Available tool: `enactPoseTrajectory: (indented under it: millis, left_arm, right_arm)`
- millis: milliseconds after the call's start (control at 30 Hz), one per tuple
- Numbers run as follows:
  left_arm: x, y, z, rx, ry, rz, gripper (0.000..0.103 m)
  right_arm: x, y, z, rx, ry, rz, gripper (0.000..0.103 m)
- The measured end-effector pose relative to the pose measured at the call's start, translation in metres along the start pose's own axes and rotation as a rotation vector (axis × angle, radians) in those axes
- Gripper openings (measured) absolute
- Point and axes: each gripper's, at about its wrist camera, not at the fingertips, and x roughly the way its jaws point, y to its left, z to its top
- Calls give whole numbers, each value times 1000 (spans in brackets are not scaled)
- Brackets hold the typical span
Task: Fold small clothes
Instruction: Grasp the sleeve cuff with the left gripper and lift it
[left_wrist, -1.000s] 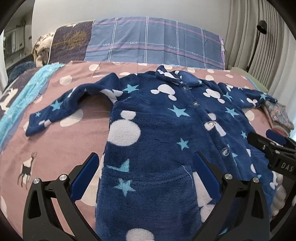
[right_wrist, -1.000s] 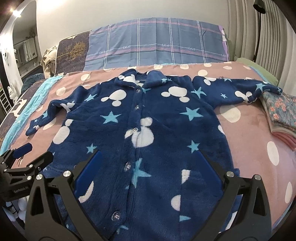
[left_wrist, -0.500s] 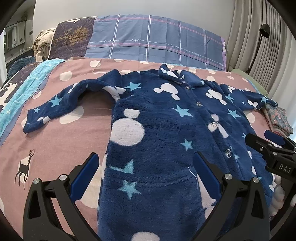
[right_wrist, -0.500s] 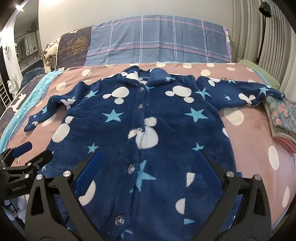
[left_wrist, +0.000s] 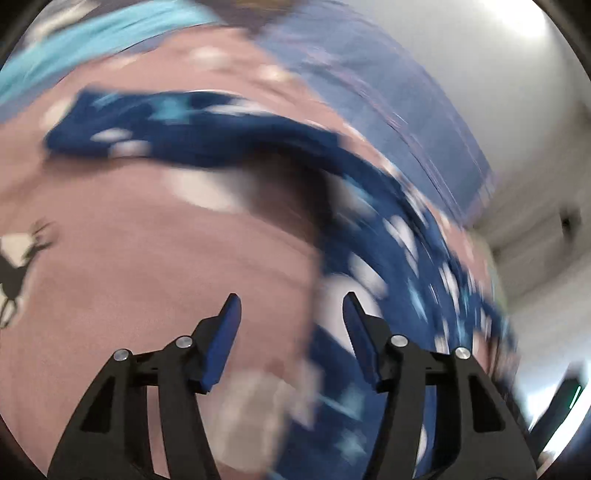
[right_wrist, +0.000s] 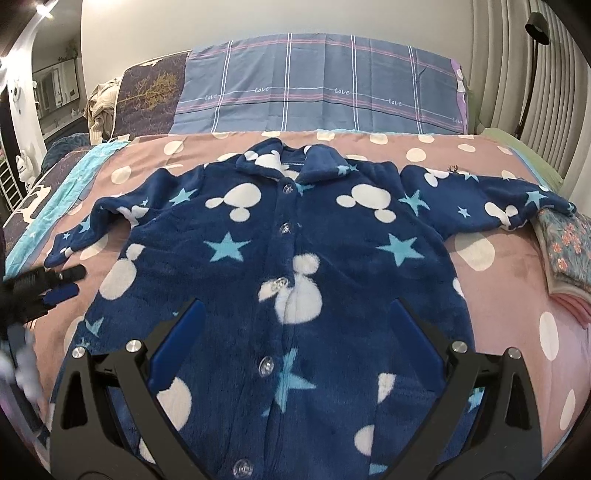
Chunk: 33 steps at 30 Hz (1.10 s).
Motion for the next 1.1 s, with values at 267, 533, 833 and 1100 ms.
enactPoseTrajectory:
  millis: [267,533,833,1100]
  left_arm:
    - [-2,115,73,-420,-144,120,58]
    - [13,124,129,-454,-231,100,8]
    - [-6,-108,154,85,-269,-87,8]
    - [40,-316,43,566,-94,-321,50]
  right_arm:
    - [22,-7,9,3,24,-13,101]
    - [31,-7,21,-30,-4,-3,101]
    - [35,-40,32,6,-34,-36,101]
    - [34,-95,23,110,-15,-80,101]
